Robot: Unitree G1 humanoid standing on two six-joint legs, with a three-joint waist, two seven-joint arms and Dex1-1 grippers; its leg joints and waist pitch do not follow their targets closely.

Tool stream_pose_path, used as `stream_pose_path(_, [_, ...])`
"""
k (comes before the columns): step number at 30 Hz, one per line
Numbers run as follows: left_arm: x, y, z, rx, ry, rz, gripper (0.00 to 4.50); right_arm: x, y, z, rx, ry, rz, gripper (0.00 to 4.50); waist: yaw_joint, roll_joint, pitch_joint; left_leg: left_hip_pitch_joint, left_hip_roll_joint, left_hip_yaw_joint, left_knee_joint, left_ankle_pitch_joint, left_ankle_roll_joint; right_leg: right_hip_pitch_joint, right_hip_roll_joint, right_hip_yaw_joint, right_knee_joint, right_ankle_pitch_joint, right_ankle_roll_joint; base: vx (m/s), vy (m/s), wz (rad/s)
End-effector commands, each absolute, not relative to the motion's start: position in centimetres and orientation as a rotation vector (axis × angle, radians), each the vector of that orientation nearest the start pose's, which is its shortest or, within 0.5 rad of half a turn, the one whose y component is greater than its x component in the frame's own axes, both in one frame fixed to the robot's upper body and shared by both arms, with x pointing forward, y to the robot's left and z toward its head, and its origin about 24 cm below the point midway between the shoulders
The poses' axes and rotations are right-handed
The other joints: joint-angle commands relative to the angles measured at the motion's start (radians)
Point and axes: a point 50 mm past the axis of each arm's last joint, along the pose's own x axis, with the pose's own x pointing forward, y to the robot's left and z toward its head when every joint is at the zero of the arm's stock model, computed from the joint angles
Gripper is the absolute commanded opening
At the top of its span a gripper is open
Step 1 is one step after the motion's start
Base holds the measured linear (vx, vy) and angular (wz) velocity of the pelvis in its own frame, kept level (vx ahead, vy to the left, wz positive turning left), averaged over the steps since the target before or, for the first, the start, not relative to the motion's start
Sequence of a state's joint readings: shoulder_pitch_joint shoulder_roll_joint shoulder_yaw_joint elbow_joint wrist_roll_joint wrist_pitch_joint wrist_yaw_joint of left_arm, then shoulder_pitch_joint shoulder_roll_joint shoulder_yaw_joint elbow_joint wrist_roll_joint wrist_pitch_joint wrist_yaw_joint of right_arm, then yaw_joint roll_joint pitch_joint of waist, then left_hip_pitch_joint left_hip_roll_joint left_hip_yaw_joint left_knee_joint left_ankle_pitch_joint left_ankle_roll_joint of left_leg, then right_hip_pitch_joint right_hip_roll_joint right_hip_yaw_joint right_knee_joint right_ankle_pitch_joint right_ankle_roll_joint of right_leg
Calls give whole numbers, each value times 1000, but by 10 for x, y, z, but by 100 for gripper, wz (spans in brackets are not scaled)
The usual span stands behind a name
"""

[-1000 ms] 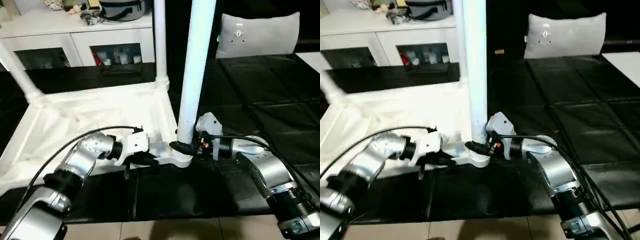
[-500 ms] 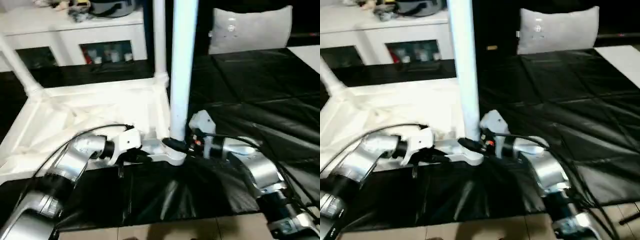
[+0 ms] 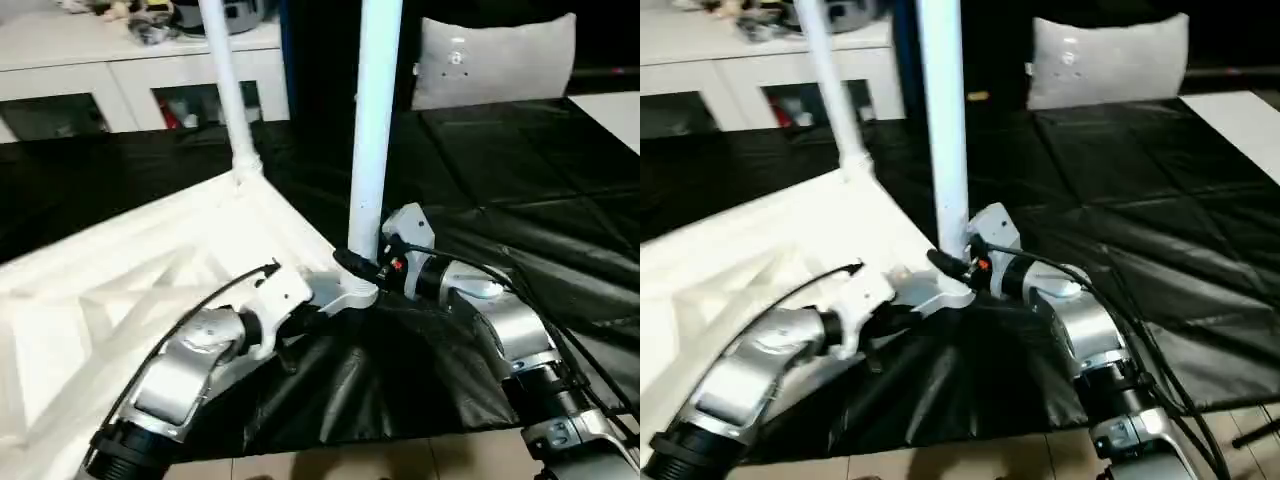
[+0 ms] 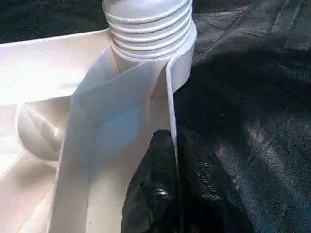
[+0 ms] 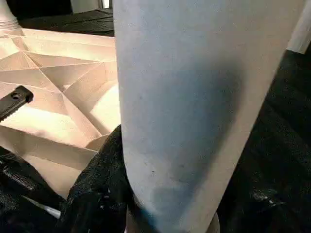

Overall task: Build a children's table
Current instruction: Insert table leg to table base

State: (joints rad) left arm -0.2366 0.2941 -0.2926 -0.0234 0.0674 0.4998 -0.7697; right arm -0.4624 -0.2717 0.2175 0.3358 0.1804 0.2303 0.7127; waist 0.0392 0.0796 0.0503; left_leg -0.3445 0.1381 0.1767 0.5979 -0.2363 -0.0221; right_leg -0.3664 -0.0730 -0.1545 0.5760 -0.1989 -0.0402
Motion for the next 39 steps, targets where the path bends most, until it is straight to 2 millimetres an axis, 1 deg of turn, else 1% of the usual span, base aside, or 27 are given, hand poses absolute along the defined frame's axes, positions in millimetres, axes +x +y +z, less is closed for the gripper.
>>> stream_pose_path(1, [268, 104, 56, 388, 374, -981, 0, 299, -126, 10, -176, 499, 849, 190, 5, -4, -26, 0, 109, -64, -90, -327, 32, 21, -127, 93, -117, -567, -61, 0, 0, 0])
stream_pose_path(3, [272, 109, 57, 414, 378, -960, 0, 300, -127, 10, -182, 490, 834, 190, 3, -3, -28, 0, 110, -67, -92, -343, 25, 21, -127, 92, -117, -558, -51, 0, 0, 0])
stream_pose_path(5, [272, 109, 56, 427, 383, -956, 0, 302, -126, 9, -169, 486, 818, 190, 1, -3, -29, -3, 110, -68, -92, -348, 24, 22, -128, 92, -115, -546, -57, 0, 0, 0])
stream_pose_path(8, [273, 109, 54, 456, 389, -942, 0, 306, -122, 10, -150, 474, 805, 190, 0, -7, -30, -2, 109, -67, -91, -349, 23, 21, -129, 92, -116, -550, -60, 0, 0, 0])
stream_pose_path(10, [274, 109, 53, 479, 390, -930, 0, 309, -120, 11, -135, 453, 799, 190, -2, -6, -29, -2, 108, -68, -91, -355, 23, 21, -129, 90, -116, -559, -62, 0, 0, 0])
stream_pose_path(11, [275, 109, 53, 479, 390, -926, 0, 311, -118, 13, -127, 440, 793, 246, -1, -5, -30, -1, 108, -69, -91, -354, 22, 20, -128, 91, -116, -555, -61, 0, 0, 0])
stream_pose_path(12, [275, 109, 53, 479, 390, -926, 0, 311, -118, 13, -127, 440, 793, 260, -1, -8, -30, -2, 109, -69, -92, -353, 23, 21, -129, 91, -116, -551, -62, 0, 0, 0])
stream_pose_path(13, [277, 110, 53, 473, 384, -922, 0, 312, -118, 13, -121, 435, 792, 260, -1, -6, -30, -3, 110, -70, -92, -352, 22, 22, -129, 91, -114, -546, -63, 0, 0, 0])
stream_pose_path(14, [282, 112, 54, 462, 368, -903, 0, 314, -118, 14, -122, 422, 791, 275, 2, -3, -34, 2, 110, -67, -89, -344, 19, 18, -130, 94, -114, -524, -76, 0, 0, 0])
stream_pose_path(15, [284, 113, 55, 458, 354, -897, 0, 313, -118, 15, -116, 411, 797, 275, 4, -5, -36, -3, 113, -68, -91, -329, 20, 24, -131, 95, -108, -490, -82, 0, 0, 0])
stream_pose_path(16, [286, 114, 55, 456, 348, -895, 0, 313, -118, 15, -114, 406, 800, 292, 6, -5, -37, -6, 113, -68, -91, -317, 26, 24, -130, 95, -108, -473, -84, 0, 0, 0])
stream_pose_path(19, [291, 116, 55, 465, 325, -877, 0, 311, -120, 17, -120, 376, 812, 313, 11, -4, -41, -8, 116, -65, -90, -281, 31, 27, -130, 98, -97, -402, -106, 0, 0, 0])
stream_pose_path(20, [294, 116, 54, 468, 314, -881, 0, 307, -125, 18, -123, 351, 815, 337, 22, -4, -46, -8, 116, -60, -85, -231, 43, 28, -131, 101, -92, -344, -117, 0, 0, 0])
stream_pose_path(21, [295, 116, 54, 468, 313, -885, 0, 306, -126, 18, -125, 346, 813, 347, 25, -5, -48, -11, 115, -58, -84, -208, 48, 31, -131, 102, -89, -315, -119, 0, 0, 0])
stream_pose_path(22, [296, 117, 53, 469, 310, -894, 0, 304, -128, 18, -129, 335, 809, 353, 31, -5, -52, -13, 118, -59, -83, -165, 57, 34, -129, 101, -79, -241, -133, 0, 0, 0])
stream_pose_path(23, [296, 116, 52, 464, 307, -913, 0, 300, -132, 18, -124, 323, 816, 353, 32, -1, -55, -14, 118, -58, -80, -144, 62, 35, -128, 101, -72, -203, -140, 0, 0, 0])
stream_pose_path(24, [298, 117, 52, 460, 309, -920, 0, 296, -136, 19, -128, 312, 814, 359, 36, -3, -57, -18, 116, -55, -76, -115, 81, 39, -129, 101, -68, -153, -141, 0, 0, 0])
stream_pose_path(25, [299, 117, 51, 460, 300, -937, 0, 292, -142, 20, -133, 292, 811, 359, 39, 0, -61, -20, 116, -57, -73, -91, 95, 40, -129, 98, -62, -117, -149, 0, 0, 0])
stream_pose_path(26, [300, 117, 51, 459, 294, -947, 0, 291, -144, 21, -129, 282, 816, 376, 42, -1, -63, -21, 113, -54, -68, -80, 109, 41, -129, 97, -61, -99, -148, 0, 0, 0])
stream_pose_path(27, [300, 116, 51, 445, 280, -975, 0, 287, -149, 23, -129, 246, 820, 387, 43, 3, -66, -23, 113, -54, -65, -68, 114, 42, -130, 96, -57, -81, -153, 0, 0, 0])
stream_pose_path(29, [300, 115, 49, 439, 276, -1003, 0, 284, -156, 27, -126, 213, 805, 394, 50, -4, -69, -31, 111, -53, -57, -17, 153, 42, -130, 92, -52, -28, -154, 0, 0, 0])
stream_pose_path(30, [300, 116, 47, 455, 282, -1023, 0, 282, -162, 30, -118, 189, 793, 408, 50, -3, -68, -31, 113, -53, -58, -13, 165, 41, -129, 90, -50, -43, -155, 0, 0, 0])
stream_pose_path(31, [300, 118, 45, 476, 289, -1045, 0, 281, -167, 33, -109, 167, 785, 423, 52, 0, -65, -30, 110, -52, -57, -21, 175, 38, -127, 89, -59, -74, -144, 0, 0, 0])
stream_pose_path(32, [300, 119, 43, 492, 295, -1061, 0, 280, -170, 36, -105, 153, 784, 423, 55, 3, -65, -24, 113, -51, -58, -43, 171, 35, -126, 90, -64, -124, -130, 0, 0, 0])
stream_pose_path(35, [299, 123, 41, 529, 311, -1111, 0, 279, -177, 46, -115, 125, 816, 443, 55, 7, -62, -22, 115, -53, -63, -76, 150, 34, -123, 89, -70, -202, -104, 0, 0, 0])
stream_pose_path(37, [298, 126, 39, 562, 318, -1166, 0, 281, -180, 54, -141, 105, 850, 447, 55, 7, -62, -20, 117, -54, -64, -83, 145, 32, -121, 89, -71, -204, -104, 0, 0, 0])
stream_pose_path(39, [296, 128, 38, 593, 326, -1220, 0, 283, -180, 62, -170, 90, 898, 447, 57, 5, -66, -22, 117, -55, -61, -65, 148, 34, -123, 89, -62, -154, -116, 0, 0, 0])
